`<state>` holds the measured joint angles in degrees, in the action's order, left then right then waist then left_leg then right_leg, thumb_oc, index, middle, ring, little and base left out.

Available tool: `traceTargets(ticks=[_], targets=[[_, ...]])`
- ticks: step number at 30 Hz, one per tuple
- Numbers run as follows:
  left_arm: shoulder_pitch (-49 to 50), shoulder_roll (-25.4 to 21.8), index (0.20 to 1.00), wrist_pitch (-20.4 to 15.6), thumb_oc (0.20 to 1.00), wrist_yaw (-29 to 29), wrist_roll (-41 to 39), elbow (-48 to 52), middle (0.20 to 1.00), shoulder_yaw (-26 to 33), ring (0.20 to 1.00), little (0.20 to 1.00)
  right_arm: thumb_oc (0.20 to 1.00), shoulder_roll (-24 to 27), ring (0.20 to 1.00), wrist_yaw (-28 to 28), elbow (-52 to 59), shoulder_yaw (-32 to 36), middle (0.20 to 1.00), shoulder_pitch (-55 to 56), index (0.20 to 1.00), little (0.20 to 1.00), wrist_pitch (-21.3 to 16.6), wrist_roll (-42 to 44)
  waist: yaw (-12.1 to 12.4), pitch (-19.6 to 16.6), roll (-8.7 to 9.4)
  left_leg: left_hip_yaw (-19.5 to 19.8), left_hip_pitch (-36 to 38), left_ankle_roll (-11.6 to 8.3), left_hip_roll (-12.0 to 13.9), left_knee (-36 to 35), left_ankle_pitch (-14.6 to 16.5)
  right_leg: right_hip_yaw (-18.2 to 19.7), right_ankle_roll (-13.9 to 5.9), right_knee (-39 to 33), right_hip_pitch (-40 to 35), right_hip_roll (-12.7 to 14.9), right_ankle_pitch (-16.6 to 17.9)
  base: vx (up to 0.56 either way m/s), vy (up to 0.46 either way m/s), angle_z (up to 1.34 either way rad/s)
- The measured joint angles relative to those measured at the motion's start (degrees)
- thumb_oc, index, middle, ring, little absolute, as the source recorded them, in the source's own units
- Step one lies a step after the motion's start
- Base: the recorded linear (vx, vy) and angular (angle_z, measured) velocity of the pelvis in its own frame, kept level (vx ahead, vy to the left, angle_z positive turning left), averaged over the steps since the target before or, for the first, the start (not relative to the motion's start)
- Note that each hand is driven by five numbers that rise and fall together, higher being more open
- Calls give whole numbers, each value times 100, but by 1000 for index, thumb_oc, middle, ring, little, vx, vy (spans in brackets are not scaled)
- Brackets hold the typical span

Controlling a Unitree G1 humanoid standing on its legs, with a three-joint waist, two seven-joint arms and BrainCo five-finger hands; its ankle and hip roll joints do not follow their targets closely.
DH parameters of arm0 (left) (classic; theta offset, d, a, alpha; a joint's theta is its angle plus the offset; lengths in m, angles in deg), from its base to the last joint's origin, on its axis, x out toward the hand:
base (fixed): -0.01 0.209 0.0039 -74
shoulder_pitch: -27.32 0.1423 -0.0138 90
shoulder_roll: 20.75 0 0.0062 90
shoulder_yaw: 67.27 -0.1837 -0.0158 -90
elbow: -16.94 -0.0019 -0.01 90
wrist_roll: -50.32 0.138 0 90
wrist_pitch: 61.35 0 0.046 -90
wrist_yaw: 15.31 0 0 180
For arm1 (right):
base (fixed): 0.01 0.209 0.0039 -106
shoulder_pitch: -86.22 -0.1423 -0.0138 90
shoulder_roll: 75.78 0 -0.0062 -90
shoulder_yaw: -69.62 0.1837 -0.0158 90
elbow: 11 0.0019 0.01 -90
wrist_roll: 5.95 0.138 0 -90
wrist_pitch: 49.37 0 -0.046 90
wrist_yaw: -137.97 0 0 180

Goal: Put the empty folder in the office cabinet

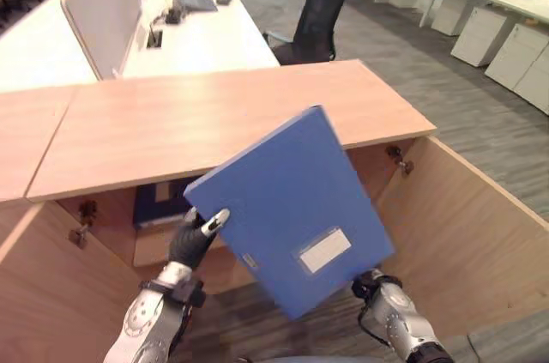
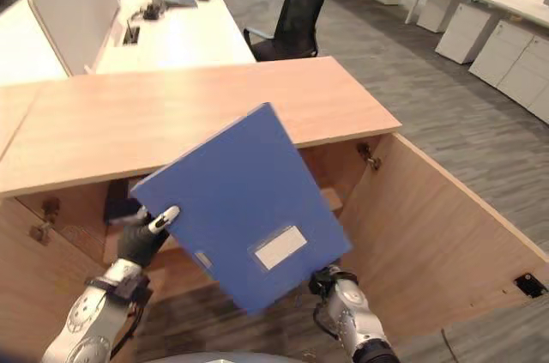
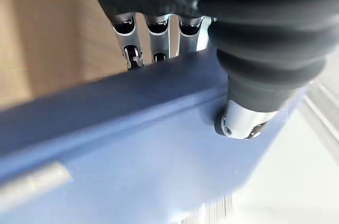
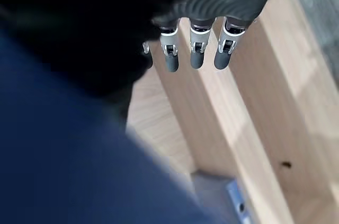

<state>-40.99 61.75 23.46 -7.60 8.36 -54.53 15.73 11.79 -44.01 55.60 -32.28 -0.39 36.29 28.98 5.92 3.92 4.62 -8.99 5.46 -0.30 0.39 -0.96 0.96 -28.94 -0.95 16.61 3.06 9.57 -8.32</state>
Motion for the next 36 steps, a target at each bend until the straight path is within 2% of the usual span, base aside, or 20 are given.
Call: traceTargets(ticks=[4, 12, 14, 20, 27, 34, 36], targets=[[-5, 323, 200, -21, 200, -52, -34, 89, 200, 181, 200, 200, 1000, -15, 1000, -30, 588, 205, 1000, 76, 1000, 1000, -51, 1, 23, 27, -50, 19, -14, 8, -33, 28, 5, -40, -11, -7, -18, 45, 3, -15, -2, 6], [42, 522, 200, -21, 200, -271, 25, 87, 200, 307, 200, 200, 1000, 4, 1000, 224, 672, 611, 1000, 206, 1000, 1000, -62, -37, 86, 44, -123, 153, -19, 8, -44, 42, 4, -172, -62, -4, -92, 70, -35, -15, -2, 9], [99, 520, 200, -18, 200, -339, 216, 86, 200, 434, 200, 200, 1000, 7, 1000, 353, 671, 737, 1000, 250, 1000, 1000, -56, -274, 85, 44, -127, 154, -23, 8, -44, 42, 5, -171, -61, 1, -89, 72, -38, 0, 0, 0], [424, 472, 200, -27, 200, -625, 1445, 82, 200, 1462, 200, 200, 1000, 250, 1000, 936, 671, 1561, 1000, 378, 1000, 1000, 6, -1403, 78, 34, -116, 153, -38, 8, -45, 37, 5, -168, -59, 7, -70, 77, -40, 0, 0, 0], [788, 541, 200, -160, 200, -808, 2241, -45, 200, 2333, 200, 200, 1000, 586, 1000, 1364, 727, 2301, 1000, 427, 1000, 1000, 135, -2337, 123, -76, -118, 183, -89, 9, -48, 42, 4, -185, -59, 7, -33, 78, -40, 0, 0, 0], [671, 556, 200, -228, 200, -1063, 2617, -46, 200, 2395, 200, 200, 1000, 570, 1000, 1415, 1045, 2213, 1000, 407, 1000, 1000, 174, -2489, 117, -72, -132, 205, -112, 9, -48, 63, 4, -190, -58, 16, -16, 81, -39, 0, 0, 0], [504, 556, 200, -231, 200, -1103, 2782, -47, 200, 2371, 200, 200, 1000, 556, 1000, 1109, 1404, 1852, 1000, 394, 1000, 1000, 190, -2462, 107, -70, -135, 205, -114, 9, -45, 67, 4, -188, -53, 26, -8, 81, -42, -19, -5, -1]])
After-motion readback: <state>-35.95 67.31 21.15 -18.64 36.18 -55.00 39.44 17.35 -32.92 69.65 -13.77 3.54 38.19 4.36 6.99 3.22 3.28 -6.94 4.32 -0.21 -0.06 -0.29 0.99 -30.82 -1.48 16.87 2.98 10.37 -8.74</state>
